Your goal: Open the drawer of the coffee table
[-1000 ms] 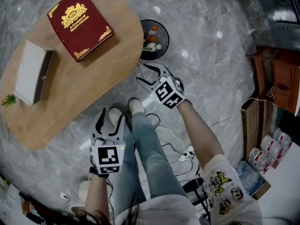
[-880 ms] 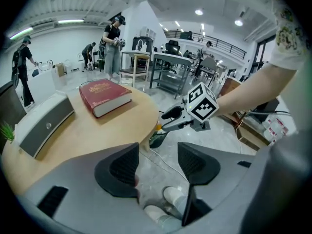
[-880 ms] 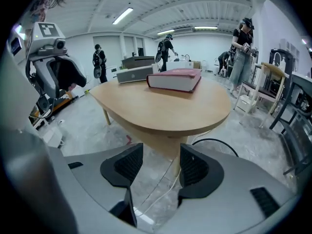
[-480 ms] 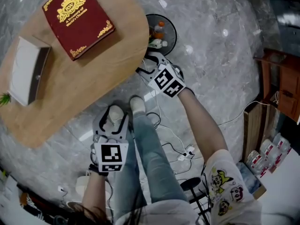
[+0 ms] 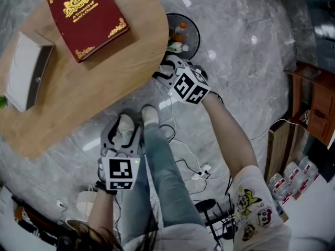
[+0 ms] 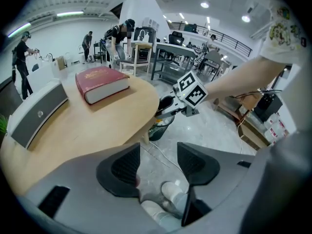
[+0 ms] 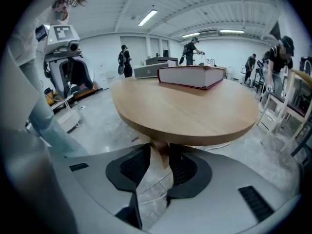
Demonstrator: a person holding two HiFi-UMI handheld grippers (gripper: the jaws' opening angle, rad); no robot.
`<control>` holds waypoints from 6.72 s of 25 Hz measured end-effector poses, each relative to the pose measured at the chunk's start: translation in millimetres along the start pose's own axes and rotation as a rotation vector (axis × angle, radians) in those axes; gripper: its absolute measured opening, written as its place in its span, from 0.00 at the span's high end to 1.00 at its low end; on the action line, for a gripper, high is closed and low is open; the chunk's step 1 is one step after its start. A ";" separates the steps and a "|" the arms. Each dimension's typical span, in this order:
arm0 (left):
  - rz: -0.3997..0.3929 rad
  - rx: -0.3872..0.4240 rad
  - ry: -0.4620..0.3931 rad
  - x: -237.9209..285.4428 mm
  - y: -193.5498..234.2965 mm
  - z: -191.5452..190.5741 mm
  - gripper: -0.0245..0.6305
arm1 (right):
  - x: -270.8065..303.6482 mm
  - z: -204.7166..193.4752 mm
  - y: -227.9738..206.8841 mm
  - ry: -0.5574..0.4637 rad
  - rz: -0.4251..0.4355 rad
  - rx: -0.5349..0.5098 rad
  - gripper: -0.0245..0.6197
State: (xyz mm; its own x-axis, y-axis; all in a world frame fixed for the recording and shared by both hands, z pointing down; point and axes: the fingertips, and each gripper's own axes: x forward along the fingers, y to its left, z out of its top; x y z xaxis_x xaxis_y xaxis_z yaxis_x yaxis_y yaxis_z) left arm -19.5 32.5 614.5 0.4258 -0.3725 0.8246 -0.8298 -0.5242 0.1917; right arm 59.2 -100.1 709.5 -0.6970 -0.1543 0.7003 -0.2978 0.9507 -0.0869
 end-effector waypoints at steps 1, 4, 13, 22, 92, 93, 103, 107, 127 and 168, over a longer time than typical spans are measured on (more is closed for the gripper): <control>0.001 0.000 0.002 0.5 -0.9 0.1 0.61 | -0.3 -0.6 0.9 0.011 0.014 -0.033 0.79; 0.002 0.006 0.007 1.1 -4.0 1.4 0.61 | -1.7 -2.0 4.6 0.030 0.064 -0.124 0.82; 0.007 0.018 0.019 -1.6 -7.6 2.4 0.61 | -5.6 -4.1 5.5 0.003 0.114 -0.210 0.86; 0.007 0.027 0.029 -0.1 -10.3 1.8 0.61 | -15.1 -8.1 19.0 0.044 0.172 -0.405 0.88; 0.067 0.691 0.451 48.4 44.4 -79.4 0.86 | -39.7 -48.6 69.2 0.338 0.333 -0.617 0.88; 0.062 0.691 0.453 48.5 44.1 -80.0 0.86 | -39.8 -48.8 69.1 0.344 0.336 -0.619 0.88; -0.023 0.674 0.463 37.8 8.2 -108.4 0.87 | -56.0 -70.9 106.3 0.373 0.402 -0.597 0.88; -0.029 0.655 0.470 36.8 0.9 -114.1 0.87 | -59.7 -73.7 111.3 0.367 0.371 -0.574 0.88; -0.065 0.646 0.477 33.5 -30.4 -134.8 0.87 | -72.9 -99.1 143.9 0.428 0.433 -0.614 0.88; -0.199 0.579 0.568 69.2 -92.7 -219.1 0.86 | -62.3 -189.6 203.3 0.577 0.503 -0.586 0.86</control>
State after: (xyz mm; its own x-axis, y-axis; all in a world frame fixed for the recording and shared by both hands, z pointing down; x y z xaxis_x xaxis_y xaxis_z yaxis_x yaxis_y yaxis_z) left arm 7.8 223.1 770.4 0.1699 0.1301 0.9768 -0.3756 -0.9079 0.1862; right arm 165.7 153.8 782.6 -0.1791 0.3155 0.9319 0.4302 0.8770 -0.2142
